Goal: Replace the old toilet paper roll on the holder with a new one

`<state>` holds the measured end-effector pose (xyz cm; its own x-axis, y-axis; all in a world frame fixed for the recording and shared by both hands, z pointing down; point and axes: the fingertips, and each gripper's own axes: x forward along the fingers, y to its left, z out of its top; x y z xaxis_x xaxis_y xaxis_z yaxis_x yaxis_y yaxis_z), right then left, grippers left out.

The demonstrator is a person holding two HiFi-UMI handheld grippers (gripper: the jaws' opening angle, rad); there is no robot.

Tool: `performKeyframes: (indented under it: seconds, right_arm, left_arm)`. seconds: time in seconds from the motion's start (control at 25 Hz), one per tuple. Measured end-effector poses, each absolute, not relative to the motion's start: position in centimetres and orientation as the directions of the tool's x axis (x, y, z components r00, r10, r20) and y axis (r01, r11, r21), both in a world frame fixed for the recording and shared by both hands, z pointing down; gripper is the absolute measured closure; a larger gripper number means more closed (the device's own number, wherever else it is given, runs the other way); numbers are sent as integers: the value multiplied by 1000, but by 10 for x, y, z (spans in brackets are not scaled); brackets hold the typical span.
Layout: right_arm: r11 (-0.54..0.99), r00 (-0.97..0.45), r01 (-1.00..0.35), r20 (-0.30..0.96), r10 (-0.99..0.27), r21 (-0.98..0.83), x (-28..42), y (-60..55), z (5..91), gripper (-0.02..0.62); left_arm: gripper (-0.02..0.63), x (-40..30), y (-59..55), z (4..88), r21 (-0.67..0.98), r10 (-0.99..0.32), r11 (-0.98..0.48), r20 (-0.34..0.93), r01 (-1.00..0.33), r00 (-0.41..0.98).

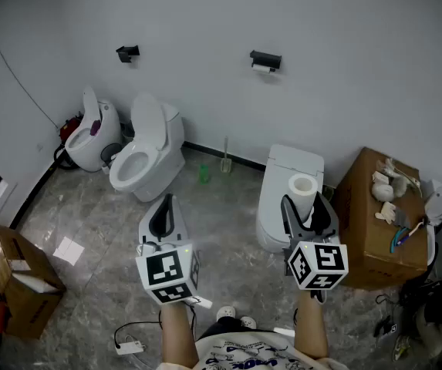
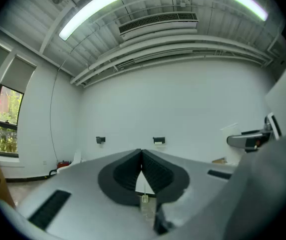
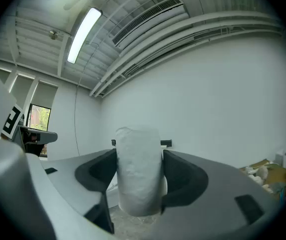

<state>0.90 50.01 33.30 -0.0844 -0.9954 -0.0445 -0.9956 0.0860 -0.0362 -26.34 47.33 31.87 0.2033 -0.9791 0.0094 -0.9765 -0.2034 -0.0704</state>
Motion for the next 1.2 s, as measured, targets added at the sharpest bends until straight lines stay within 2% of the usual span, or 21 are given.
performKeyframes:
  seconds: [0.84,1.04,1.16,1.2]
  right_arm:
    - [93,-91,-994,-46,-995,-52,-1,494,334,299]
    - [96,-93,-994,-47,-995,-60,-6,486,332,299]
    - [86,-84,-995,-49,-995,-51,-8,480,332,299]
    - [83,-81,-995,-50,-996,-51,-9,478,332,299]
  left_arm:
    - [595,-285,467,314,-58,-987,-158,-12,-986,159]
    - [499,-286,459,307,-63,-983,-175,-45,-983,178]
    - [391,-285,452,310,-61,-976,-214,-36,-975,217]
    - [388,-286,449,311,-59,-974,-222,-32,-973,224]
